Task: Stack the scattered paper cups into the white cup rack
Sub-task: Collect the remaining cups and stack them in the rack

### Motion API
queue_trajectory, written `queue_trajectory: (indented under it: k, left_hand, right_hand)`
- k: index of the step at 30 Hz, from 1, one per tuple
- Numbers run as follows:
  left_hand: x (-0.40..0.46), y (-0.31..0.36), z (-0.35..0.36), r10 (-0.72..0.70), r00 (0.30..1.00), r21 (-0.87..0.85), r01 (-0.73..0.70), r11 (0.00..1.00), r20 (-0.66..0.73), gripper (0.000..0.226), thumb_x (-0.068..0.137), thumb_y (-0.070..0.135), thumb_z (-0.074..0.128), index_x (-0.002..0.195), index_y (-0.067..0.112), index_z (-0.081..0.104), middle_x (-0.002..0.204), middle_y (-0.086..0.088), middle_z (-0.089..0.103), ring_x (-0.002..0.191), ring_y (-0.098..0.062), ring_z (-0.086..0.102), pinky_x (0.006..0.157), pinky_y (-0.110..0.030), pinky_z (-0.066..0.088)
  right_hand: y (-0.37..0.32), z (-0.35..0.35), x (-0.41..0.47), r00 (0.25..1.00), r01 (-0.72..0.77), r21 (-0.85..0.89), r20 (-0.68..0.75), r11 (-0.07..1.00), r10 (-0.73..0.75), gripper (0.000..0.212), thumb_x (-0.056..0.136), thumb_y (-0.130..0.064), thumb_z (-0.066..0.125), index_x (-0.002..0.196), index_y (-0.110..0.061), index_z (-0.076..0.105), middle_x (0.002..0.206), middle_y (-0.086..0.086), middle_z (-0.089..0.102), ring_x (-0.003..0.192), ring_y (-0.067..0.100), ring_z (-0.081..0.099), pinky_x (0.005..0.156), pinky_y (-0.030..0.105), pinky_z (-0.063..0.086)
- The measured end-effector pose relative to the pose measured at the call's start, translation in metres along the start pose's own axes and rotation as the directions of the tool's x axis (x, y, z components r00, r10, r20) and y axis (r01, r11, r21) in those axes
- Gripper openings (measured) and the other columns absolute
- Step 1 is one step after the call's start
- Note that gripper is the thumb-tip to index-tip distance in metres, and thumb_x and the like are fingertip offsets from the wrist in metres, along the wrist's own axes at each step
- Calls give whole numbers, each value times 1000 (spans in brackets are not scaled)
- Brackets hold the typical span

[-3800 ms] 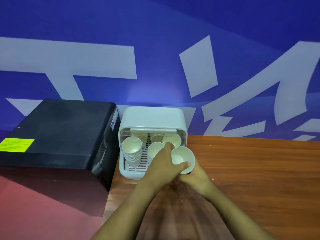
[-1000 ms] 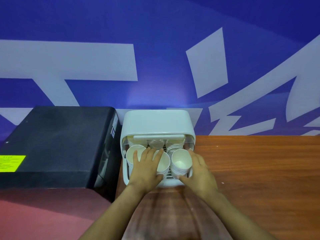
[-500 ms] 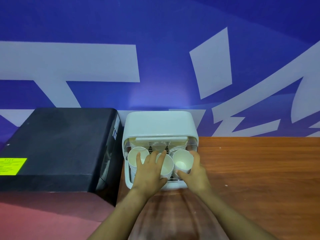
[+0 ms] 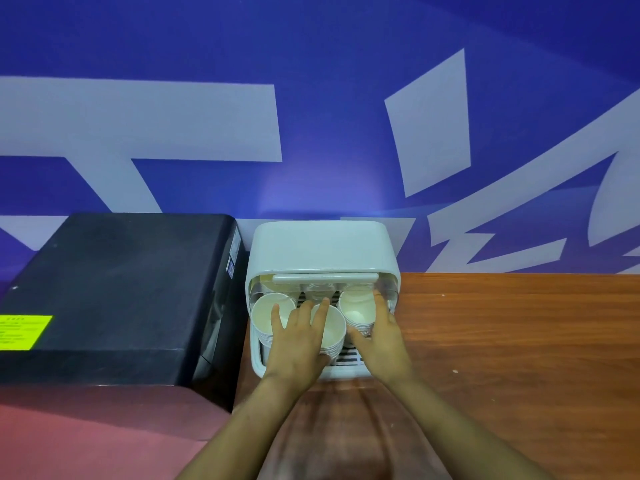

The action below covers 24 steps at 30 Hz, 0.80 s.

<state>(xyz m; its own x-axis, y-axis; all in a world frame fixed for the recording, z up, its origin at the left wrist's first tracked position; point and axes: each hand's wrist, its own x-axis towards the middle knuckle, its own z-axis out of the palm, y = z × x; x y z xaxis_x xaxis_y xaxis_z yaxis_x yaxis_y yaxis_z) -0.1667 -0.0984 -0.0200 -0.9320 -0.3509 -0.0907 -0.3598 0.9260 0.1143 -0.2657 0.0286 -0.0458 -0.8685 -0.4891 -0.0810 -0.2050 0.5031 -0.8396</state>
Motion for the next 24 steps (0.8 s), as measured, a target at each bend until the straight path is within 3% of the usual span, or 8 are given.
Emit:
queue_trajectory:
  k: [3,5,8,11,20,22,24]
  left_hand:
    - [2,1,1,-31,999,11,31,999,-31,90,82,42,64,151,22,9,148,-3,25,139,-23,26,115,-54,6]
    - [5,3,2,-47,996,15,48,999,-80,89,79,40,66,150,20,17,146,-6,32,135,-25,32,114,-52,14]
    - [10,5,1,-58,996,41,61,997,-63,84,83,40,61,149,20,14,147,-4,27,136,-23,29,113,-47,17]
    - [16,7,-3,-68,997,69,70,995,-28,82,87,42,57,150,19,9,147,-4,25,137,-22,26,114,-45,17]
    - [21,4,-7,-73,997,-4,73,997,-31,86,87,50,56,152,24,6,155,3,19,144,-17,18,116,-47,14]
    - [12,-1,-7,-59,997,-83,55,995,-41,86,86,48,57,152,25,7,156,5,17,145,-16,14,117,-48,14]
    - [0,-10,-10,-28,996,-156,15,988,-83,86,82,40,65,151,21,18,154,1,23,144,-20,20,115,-49,22]
  right_hand:
    - [4,-7,-3,999,20,-86,32,996,-17,76,82,-16,68,146,-25,28,145,0,39,132,16,40,109,33,37]
    - [4,-12,-5,994,64,-209,97,976,-44,64,86,-10,62,143,-19,34,150,1,29,136,18,35,108,28,35]
    - [4,-16,-7,986,129,-362,149,923,-80,31,89,-5,52,119,-11,55,152,4,21,120,25,50,93,33,47]
    - [5,-18,-6,990,117,-428,121,896,-72,17,89,-2,48,103,-5,58,151,9,23,108,28,56,87,36,48]
    - [-7,-28,-11,995,62,-544,96,837,-11,24,94,-14,47,118,-15,53,159,0,5,109,31,58,79,32,48]
    - [-8,-29,-14,995,78,-600,97,796,-25,28,94,-17,49,121,-18,53,158,-4,9,108,30,58,77,33,48]
    - [-9,-31,-17,992,127,-638,91,760,-89,27,89,-17,57,116,-19,58,154,-4,26,104,30,61,73,36,51]
